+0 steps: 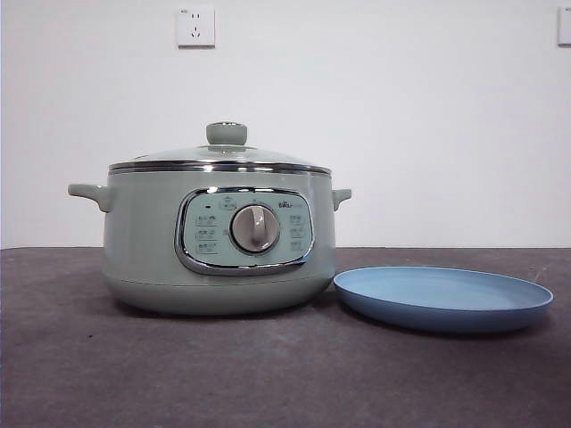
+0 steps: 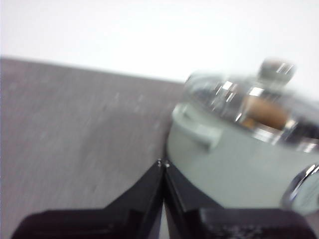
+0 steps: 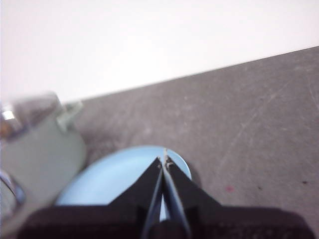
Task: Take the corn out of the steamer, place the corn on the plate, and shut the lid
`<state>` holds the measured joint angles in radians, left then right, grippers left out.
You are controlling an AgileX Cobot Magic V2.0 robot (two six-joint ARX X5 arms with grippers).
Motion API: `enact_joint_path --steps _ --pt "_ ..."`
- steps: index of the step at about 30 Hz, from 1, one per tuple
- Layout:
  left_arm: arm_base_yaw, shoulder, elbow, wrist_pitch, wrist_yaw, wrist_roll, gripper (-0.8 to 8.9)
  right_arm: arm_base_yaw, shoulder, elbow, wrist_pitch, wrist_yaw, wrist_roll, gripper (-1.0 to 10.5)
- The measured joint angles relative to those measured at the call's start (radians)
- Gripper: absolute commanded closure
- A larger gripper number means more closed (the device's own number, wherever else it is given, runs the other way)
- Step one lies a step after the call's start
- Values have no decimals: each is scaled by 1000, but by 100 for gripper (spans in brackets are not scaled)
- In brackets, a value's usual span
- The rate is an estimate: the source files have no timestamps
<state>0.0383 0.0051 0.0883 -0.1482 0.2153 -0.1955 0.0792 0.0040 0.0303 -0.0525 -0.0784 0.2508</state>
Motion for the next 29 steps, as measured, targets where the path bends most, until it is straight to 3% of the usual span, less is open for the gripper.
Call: enact_joint_path --steps 6,15,24,29 --pt "0 10 129 1 11 -51 820 0 29 106 23 -8 72 957" --pt "0 148 368 -77 141 -61 820 0 272 395 -43 -236 84 957" --pt "0 381 622 -219 365 -61 820 0 632 800 -359 -575 -60 957" --pt "0 509 759 -338 467 -41 820 3 790 1006 -553 -674 -167 957"
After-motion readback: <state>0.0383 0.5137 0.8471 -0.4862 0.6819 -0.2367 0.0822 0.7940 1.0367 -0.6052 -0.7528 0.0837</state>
